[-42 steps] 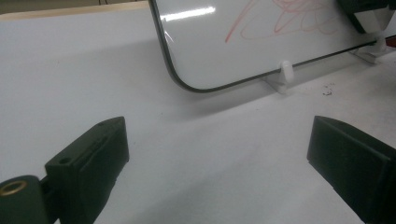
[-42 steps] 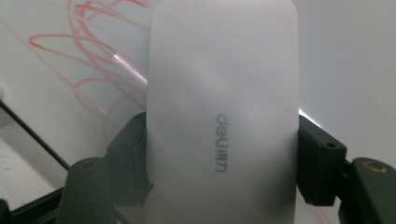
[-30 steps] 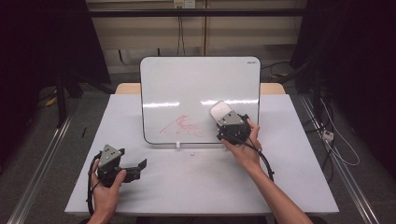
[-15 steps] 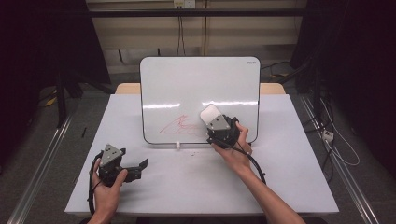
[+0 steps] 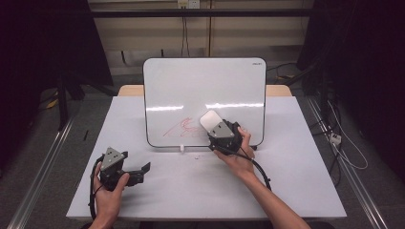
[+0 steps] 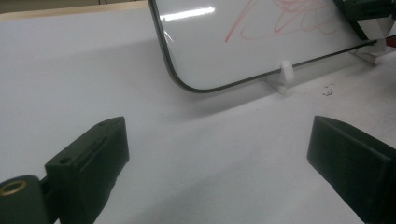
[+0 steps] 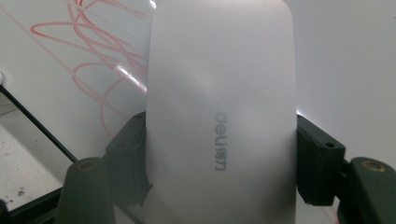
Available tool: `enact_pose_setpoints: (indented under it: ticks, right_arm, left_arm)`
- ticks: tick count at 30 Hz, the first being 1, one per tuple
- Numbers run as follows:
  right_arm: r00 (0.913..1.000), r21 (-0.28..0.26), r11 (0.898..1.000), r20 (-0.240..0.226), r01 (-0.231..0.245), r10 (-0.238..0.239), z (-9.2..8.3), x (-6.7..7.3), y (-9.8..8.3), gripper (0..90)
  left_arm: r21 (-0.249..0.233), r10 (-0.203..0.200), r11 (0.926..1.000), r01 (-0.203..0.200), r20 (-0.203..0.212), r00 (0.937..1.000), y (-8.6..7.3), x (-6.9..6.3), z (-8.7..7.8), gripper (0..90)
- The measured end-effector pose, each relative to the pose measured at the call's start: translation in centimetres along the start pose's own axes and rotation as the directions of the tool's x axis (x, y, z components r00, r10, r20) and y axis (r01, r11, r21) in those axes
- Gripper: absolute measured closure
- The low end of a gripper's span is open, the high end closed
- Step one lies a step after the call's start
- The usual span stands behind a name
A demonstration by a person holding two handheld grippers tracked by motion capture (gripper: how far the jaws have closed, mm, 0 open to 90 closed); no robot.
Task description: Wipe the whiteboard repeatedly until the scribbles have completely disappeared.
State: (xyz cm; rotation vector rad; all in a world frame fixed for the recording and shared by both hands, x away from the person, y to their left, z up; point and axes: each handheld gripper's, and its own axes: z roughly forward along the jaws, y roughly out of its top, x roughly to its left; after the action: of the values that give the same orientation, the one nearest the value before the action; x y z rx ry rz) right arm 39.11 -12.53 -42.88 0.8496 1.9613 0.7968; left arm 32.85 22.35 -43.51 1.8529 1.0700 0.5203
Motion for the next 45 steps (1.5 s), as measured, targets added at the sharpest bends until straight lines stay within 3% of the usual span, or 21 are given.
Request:
enact_pose_setpoints:
  ticks: [4, 12, 13, 17, 23, 26, 29, 32, 39, 45]
  right_arm:
    - [1.0000, -0.002, 1.000, 0.006, 0.003, -0.003, -0.1, -0.5, -0.2, 31.4]
    - [0.9975, 0.015, 0.999, 0.048, -0.052, 0.051, -1.1, -3.6, -1.9, 31.5]
    - [0.9953, 0.018, 0.997, 0.062, -0.077, 0.075, -1.5, -4.7, -2.6, 31.5]
    - [0.9888, 0.027, 0.993, 0.096, -0.117, 0.114, -2.3, -6.7, -4.1, 31.5]
    - [0.9759, 0.036, 0.984, 0.141, -0.173, 0.166, -3.0, -8.5, -5.3, 31.5]
    - [0.9707, 0.043, 0.984, 0.179, -0.171, 0.161, -2.9, -7.8, -5.0, 31.5]
    - [0.9757, 0.040, 0.985, 0.151, -0.166, 0.158, -2.7, -7.2, -4.7, 31.5]
    - [0.9822, 0.037, 0.988, 0.119, -0.151, 0.145, -2.1, -5.6, -3.7, 31.5]
    - [0.9850, 0.028, 0.989, 0.099, -0.145, 0.142, -1.5, -4.0, -2.5, 31.5]
    - [0.9916, 0.033, 0.994, 0.074, -0.109, 0.106, -0.9, -2.5, -1.3, 31.5]
  left_arm:
    - [-0.002, -0.009, 1.0000, 0.009, -0.008, 0.9999, -0.1, 0.0, -0.1, 5.5]
    - [0.002, -0.003, 1.0000, 0.003, -0.010, 0.9999, -0.1, 0.1, -0.2, 5.4]
    - [0.001, -0.005, 1.0000, 0.005, -0.011, 0.9999, -0.1, 0.0, -0.2, 5.4]
    - [0.001, -0.006, 1.0000, 0.006, -0.010, 0.9999, -0.1, 0.0, -0.1, 5.5]
    - [-0.002, -0.008, 1.0000, 0.008, -0.011, 0.9999, -0.1, -0.1, -0.1, 5.4]
    - [0.004, -0.004, 1.0000, 0.004, -0.013, 0.9999, -0.1, -0.1, 0.0, 5.4]
    - [0.005, -0.002, 1.0000, 0.002, -0.008, 1.0000, 0.0, -0.2, 0.1, 5.4]
    - [0.003, -0.004, 1.0000, 0.004, -0.008, 1.0000, 0.0, -0.3, 0.1, 5.5]
    - [0.004, 0.000, 1.0000, 0.000, -0.009, 1.0000, 0.0, -0.2, 0.1, 5.4]
    - [0.007, -0.001, 1.0000, 0.001, -0.005, 1.0000, 0.0, -0.2, 0.1, 5.5]
